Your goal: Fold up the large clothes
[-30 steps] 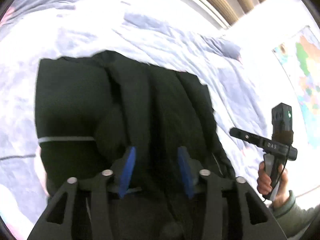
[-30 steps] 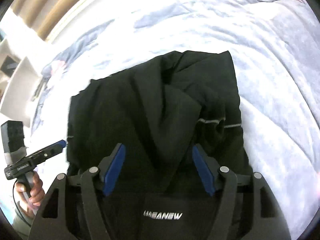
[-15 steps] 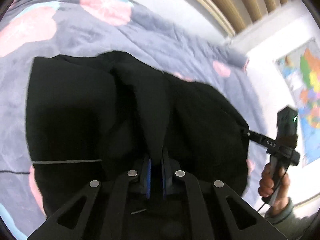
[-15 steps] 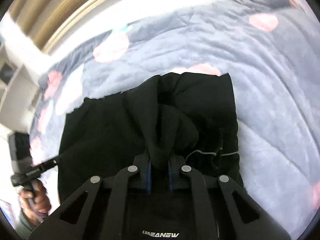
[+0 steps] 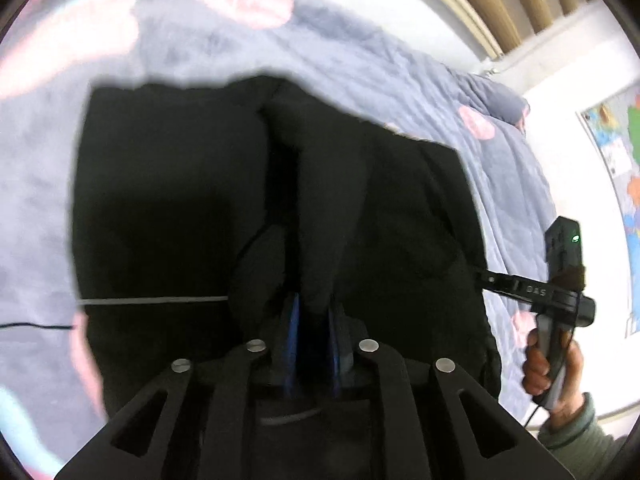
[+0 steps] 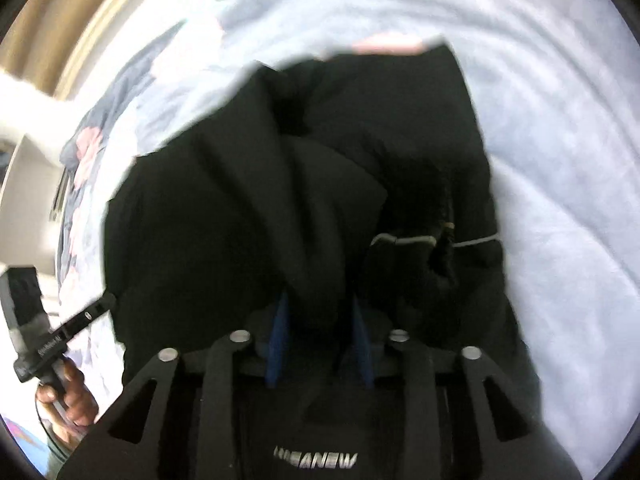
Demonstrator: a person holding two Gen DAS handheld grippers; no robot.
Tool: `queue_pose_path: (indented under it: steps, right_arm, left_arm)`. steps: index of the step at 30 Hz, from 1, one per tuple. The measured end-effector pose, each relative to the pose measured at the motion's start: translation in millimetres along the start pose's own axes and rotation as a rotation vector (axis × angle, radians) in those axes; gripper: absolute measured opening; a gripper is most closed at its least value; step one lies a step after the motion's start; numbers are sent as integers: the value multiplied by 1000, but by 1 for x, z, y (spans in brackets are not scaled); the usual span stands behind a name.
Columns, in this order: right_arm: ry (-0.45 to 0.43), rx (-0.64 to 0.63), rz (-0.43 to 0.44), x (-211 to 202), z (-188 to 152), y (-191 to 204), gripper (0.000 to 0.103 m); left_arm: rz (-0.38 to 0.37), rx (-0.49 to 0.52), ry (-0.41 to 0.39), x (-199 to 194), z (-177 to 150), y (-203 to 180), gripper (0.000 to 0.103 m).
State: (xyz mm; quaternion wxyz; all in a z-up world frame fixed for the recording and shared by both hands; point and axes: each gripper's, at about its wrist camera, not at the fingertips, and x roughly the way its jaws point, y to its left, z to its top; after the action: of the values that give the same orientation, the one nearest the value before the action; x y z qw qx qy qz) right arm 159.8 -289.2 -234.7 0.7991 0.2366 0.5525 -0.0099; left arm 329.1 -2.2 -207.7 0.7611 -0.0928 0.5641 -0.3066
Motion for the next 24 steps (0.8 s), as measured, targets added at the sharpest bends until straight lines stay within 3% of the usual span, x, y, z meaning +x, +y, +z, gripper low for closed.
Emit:
queue_pose_path:
  steps: [2, 4, 5, 8, 11, 14, 20, 22, 24]
  right_arm:
    - [-51, -62, -3, -25, -9, 22, 56]
    - [-88, -135, 5, -42, -17, 49, 60]
    - [-91, -159, 5, -42, -20, 58, 60]
    - [-61, -251, -62, -22, -27, 80, 60]
    - [12, -256, -124, 21, -34, 73, 60]
    - [108, -222, -126, 65, -44, 52, 59]
    - [98, -219, -123, 63, -42, 52, 58]
    - [97, -225, -109, 46, -38, 59, 58]
    - [22, -253, -55, 12, -30, 70, 58]
  left_arm:
    - [-7, 53, -52, -24, -2, -19, 23]
    - [-34, 110, -98, -43, -3, -43, 51]
    - [-56, 135, -106, -46, -4, -54, 56]
    - [-104, 189, -46, -27, -18, -74, 57]
    - [11, 229, 81, 26, -35, -77, 54]
    - [42, 198, 151, 69, -53, -58, 50]
    - [2, 134, 137, 82, -56, -48, 50]
    - [-6, 138, 137, 71, -54, -52, 45]
    - [-43, 171, 89, 40, -54, -67, 45]
